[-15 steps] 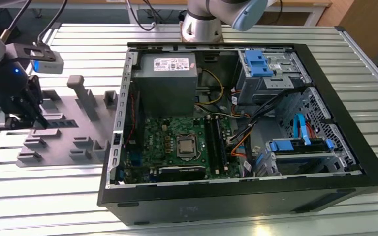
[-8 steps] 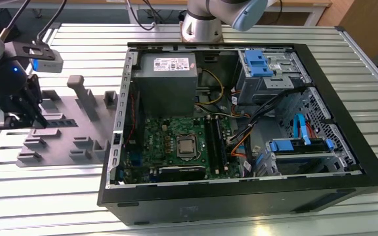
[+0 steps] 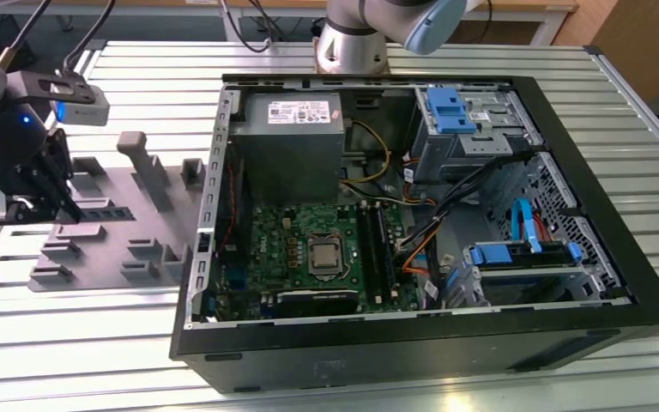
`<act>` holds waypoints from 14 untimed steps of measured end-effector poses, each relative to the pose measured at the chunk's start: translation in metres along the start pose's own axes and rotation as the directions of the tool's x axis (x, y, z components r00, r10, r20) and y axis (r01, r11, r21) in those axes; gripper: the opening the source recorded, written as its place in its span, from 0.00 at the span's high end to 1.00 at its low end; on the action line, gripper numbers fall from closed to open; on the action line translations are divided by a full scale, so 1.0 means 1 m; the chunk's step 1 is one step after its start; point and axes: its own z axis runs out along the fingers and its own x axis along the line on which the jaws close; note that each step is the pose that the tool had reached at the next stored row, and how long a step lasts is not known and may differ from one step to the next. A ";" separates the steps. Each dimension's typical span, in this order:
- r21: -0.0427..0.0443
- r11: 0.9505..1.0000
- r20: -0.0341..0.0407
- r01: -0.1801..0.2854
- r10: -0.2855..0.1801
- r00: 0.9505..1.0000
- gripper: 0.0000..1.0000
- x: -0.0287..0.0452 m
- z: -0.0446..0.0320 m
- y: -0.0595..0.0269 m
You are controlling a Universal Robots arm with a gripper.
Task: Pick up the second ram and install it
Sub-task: 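Pick up the second ram and move it above second insertion slot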
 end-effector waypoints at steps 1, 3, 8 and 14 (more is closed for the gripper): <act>0.000 1.000 0.000 0.000 0.000 1.000 0.86 0.0000 -0.0002 0.0000; 0.000 1.000 0.000 0.000 0.000 1.000 0.86 0.0000 -0.0007 0.0000; 0.000 1.000 0.000 0.000 0.000 1.000 0.86 0.0000 -0.0021 0.0000; 0.000 1.000 0.000 0.000 0.000 1.000 0.86 0.0000 -0.0040 0.0000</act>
